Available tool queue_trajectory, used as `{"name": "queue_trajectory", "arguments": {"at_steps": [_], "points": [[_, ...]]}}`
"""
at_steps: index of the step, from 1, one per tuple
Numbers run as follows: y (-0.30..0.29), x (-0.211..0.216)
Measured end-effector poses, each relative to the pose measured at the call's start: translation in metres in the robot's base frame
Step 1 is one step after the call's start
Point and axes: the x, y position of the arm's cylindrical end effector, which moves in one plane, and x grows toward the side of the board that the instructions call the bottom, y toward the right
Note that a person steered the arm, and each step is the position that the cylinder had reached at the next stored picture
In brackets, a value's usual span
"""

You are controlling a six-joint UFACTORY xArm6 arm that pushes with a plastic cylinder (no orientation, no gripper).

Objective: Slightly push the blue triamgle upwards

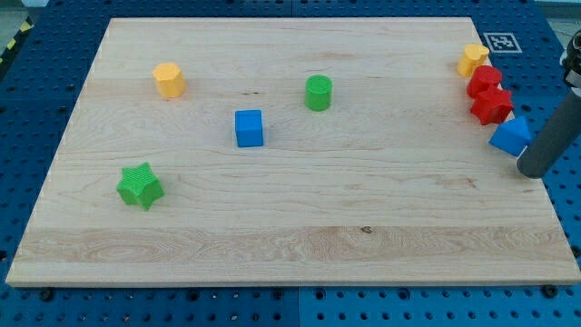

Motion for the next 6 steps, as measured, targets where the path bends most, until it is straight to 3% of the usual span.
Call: {"name": "queue_trajectory", "arguments": {"at_steps": [2,6], "points": [[0.031,-0.003],[0.009,-0.01]]}}
